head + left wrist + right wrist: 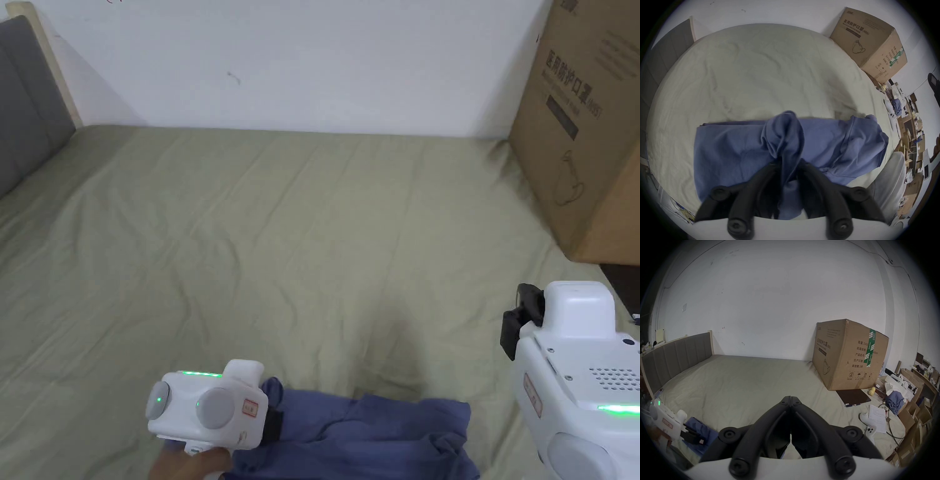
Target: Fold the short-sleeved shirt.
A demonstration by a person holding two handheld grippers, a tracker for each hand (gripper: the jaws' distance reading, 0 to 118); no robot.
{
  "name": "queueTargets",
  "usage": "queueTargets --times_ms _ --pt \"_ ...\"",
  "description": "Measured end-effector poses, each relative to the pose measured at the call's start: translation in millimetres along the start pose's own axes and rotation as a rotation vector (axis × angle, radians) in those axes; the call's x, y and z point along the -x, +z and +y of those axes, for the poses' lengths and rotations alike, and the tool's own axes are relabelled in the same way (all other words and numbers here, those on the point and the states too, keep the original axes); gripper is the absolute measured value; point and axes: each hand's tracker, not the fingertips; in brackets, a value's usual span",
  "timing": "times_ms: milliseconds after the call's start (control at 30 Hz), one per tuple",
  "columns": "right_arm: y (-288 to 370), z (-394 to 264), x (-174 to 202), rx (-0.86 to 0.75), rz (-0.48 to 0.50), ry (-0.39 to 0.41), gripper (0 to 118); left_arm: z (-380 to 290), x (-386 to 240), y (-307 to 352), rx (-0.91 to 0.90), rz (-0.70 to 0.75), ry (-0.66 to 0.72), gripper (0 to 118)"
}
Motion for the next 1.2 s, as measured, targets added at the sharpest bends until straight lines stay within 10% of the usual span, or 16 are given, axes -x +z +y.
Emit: queueTargets --times_ms 67,467,567,667,1200 --pt "0 0 -2 0.004 -0.008 -0.002 0 -2 -1 4 -0.010 -0.095 0.028 110" --pt "4 14 3 -0.017 0.004 -0.008 0 -5 37 115 -0.463 -0.015 0.118 113" --pt "4 15 4 -0.023 0.008 -0.006 0 -14 54 127 -0.575 0.091 0.125 85" --pt "1 13 3 -0.020 0.010 -0.011 0 -24 72 123 -0.604 0.078 0.125 0" --pt "-6 0 -5 0.015 0.001 -0.016 0 -57 9 -9 -0.284 0.019 -0.050 0"
